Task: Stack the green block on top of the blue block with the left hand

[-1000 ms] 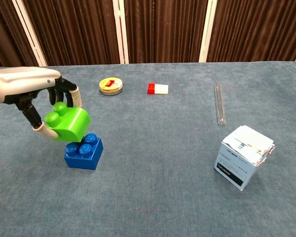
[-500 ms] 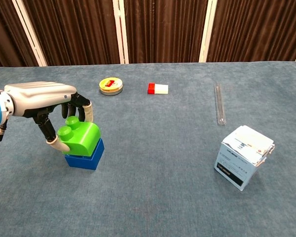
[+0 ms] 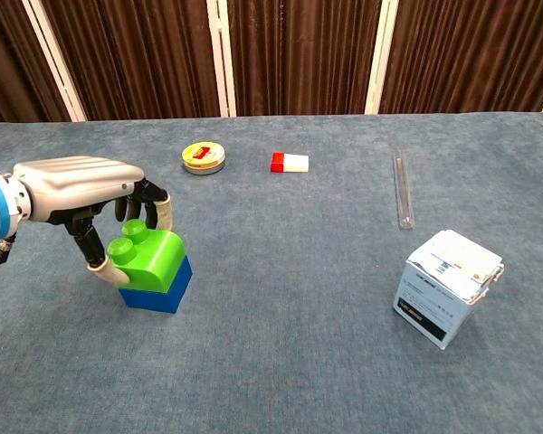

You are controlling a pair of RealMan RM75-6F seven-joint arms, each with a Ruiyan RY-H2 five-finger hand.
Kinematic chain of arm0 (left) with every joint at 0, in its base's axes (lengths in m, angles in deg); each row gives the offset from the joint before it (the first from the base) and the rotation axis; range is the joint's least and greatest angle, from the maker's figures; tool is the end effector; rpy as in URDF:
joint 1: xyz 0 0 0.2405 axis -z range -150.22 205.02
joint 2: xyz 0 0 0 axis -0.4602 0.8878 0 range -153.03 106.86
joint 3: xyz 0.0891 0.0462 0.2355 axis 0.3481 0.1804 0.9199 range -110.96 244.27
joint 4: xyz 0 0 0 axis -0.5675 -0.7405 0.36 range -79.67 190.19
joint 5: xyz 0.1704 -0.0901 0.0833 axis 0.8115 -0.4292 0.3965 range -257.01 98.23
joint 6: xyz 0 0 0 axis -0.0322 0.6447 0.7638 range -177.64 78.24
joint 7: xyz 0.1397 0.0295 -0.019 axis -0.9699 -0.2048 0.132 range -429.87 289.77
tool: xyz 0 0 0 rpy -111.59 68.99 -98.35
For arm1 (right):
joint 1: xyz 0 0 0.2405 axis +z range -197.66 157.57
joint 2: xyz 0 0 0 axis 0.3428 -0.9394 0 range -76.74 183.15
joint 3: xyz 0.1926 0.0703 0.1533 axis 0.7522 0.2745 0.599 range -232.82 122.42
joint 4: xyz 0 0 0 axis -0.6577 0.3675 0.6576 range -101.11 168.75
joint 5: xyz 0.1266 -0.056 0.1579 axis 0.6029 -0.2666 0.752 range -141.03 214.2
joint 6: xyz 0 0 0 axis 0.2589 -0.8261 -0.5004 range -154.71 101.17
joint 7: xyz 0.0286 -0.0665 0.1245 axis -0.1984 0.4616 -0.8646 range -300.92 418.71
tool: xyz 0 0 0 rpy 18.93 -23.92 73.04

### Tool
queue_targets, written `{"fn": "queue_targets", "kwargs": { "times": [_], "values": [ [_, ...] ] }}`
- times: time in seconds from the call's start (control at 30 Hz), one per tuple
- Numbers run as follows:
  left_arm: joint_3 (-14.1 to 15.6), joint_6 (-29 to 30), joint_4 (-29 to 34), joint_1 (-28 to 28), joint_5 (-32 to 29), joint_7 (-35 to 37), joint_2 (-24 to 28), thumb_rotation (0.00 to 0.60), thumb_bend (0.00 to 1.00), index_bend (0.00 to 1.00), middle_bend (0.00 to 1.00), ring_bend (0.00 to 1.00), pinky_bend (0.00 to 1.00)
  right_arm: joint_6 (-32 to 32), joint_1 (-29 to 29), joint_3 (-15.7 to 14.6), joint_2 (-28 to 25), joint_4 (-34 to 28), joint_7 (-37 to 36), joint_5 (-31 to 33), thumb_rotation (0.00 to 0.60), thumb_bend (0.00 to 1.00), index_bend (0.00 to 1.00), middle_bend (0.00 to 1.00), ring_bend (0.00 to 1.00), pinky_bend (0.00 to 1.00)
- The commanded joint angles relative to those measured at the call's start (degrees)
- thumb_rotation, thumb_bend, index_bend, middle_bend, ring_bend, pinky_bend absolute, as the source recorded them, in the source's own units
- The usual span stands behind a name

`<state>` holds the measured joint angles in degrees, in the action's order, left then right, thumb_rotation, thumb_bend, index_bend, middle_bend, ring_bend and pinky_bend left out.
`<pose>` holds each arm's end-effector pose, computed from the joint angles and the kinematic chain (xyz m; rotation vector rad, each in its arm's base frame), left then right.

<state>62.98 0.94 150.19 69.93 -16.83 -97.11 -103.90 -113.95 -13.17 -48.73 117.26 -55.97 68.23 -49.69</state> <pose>-0.1597 0.3068 -0.0085 -2.0807 -0.8914 -0.7253 -0.3041 -0.2050 0.1776 1.4000 -0.6494 0.8412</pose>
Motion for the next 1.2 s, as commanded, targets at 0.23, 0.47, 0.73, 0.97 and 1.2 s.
{"fn": "queue_targets", "kwargs": {
  "times": [0.23, 0.47, 0.73, 0.97, 1.2],
  "values": [
    [0.4, 0.7, -0.4, 0.1, -0.3, -0.2, -0.3, 0.6, 0.06, 0.41, 0.43, 0.38, 0.35, 0.2, 0.0, -0.1, -0.1, 0.0, 0.0, 0.0, 0.6, 0.0, 0.0, 0.0, 0.0, 0.0],
    [0.5, 1.5, -0.2, -0.4, 2.4, 2.6, 0.2, 0.6, 0.01, 0.01, 0.03, 0.04, 0.1, 0.2, 0.1, -0.2, -0.2, 0.1, -0.5, -0.4, 0.6, 0.0, 0.0, 0.0, 0.0, 0.0],
    [0.4, 7.6, 2.4, -3.3, 7.4, 5.7, 3.1, 0.6, 0.0, 0.0, 0.0, 0.0, 0.01, -0.2, 0.1, -0.3, -0.5, -0.1, -1.2, -1.0, 0.6, 0.0, 0.0, 0.0, 0.0, 0.0],
    [1.4, 16.4, 6.7, -9.0, 9.9, 7.8, 8.9, 0.6, 0.0, 0.0, 0.0, 0.0, 0.0, -1.1, -0.2, -0.5, -0.9, -0.2, -2.5, -2.1, 0.6, 0.0, 0.0, 0.0, 0.0, 0.0],
    [5.1, 30.8, 8.2, -20.1, 15.2, 14.1, 15.1, 0.6, 0.0, 0.0, 0.0, 0.0, 0.0, -1.8, -0.1, -1.1, -1.4, -0.5, -4.8, -4.3, 0.6, 0.0, 0.0, 0.0, 0.0, 0.0]
  ]
}}
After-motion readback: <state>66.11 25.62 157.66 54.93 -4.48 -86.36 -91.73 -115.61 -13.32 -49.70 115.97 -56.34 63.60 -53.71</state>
